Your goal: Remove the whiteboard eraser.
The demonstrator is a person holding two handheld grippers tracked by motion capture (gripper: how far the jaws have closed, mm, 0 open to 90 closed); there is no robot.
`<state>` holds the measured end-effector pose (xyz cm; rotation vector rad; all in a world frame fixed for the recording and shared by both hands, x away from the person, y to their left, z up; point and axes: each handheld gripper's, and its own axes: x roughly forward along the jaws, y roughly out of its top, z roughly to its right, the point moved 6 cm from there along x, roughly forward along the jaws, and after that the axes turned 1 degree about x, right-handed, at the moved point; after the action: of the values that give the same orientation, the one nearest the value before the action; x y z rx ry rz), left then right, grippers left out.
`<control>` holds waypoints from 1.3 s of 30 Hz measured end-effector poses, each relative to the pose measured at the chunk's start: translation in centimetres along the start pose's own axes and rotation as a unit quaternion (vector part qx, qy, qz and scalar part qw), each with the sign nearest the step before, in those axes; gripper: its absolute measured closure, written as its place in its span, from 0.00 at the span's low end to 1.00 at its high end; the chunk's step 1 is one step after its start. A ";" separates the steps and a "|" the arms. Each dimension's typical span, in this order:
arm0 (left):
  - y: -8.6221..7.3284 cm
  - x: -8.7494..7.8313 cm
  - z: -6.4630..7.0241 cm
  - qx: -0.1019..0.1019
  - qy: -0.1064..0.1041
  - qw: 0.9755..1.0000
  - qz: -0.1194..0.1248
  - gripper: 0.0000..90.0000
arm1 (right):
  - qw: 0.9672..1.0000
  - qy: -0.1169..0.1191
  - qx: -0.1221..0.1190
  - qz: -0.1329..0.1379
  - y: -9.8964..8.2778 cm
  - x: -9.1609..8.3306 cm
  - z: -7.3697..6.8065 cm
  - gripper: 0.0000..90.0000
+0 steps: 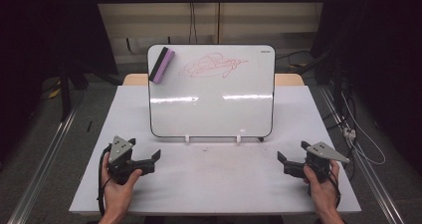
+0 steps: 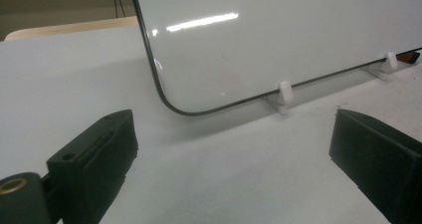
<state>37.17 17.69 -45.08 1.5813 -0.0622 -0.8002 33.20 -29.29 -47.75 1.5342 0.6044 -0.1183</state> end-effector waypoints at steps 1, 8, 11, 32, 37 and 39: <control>0.0 0.0 -0.1 -0.002 0.002 1.000 0.000 0.04 | 1.000 0.000 -0.001 -0.001 0.0 0.0 0.0 0.05; 0.2 0.6 -0.2 -0.002 -0.004 1.000 -0.002 0.04 | 1.000 0.000 -0.002 -0.005 0.0 0.2 0.0 0.06; 0.4 0.6 -0.2 0.007 0.001 1.000 -0.010 0.05 | 1.000 0.006 0.000 -0.004 0.0 0.2 -0.1 0.06; 5.9 1.4 -0.4 0.043 -0.008 0.999 0.012 0.09 | 1.000 0.009 -0.005 -0.009 0.0 0.4 -0.4 0.06; 6.8 2.1 0.2 0.053 -0.017 0.998 0.020 0.10 | 1.000 0.012 -0.007 -0.011 0.0 0.5 -0.5 0.06; 7.2 2.3 0.2 0.060 -0.015 0.998 0.020 0.10 | 1.000 0.011 -0.007 -0.011 0.0 0.5 -0.5 0.06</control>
<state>41.71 14.93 -39.71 1.6764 -0.1663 -0.8000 33.50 -28.66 -47.93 1.5179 0.6398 -0.1140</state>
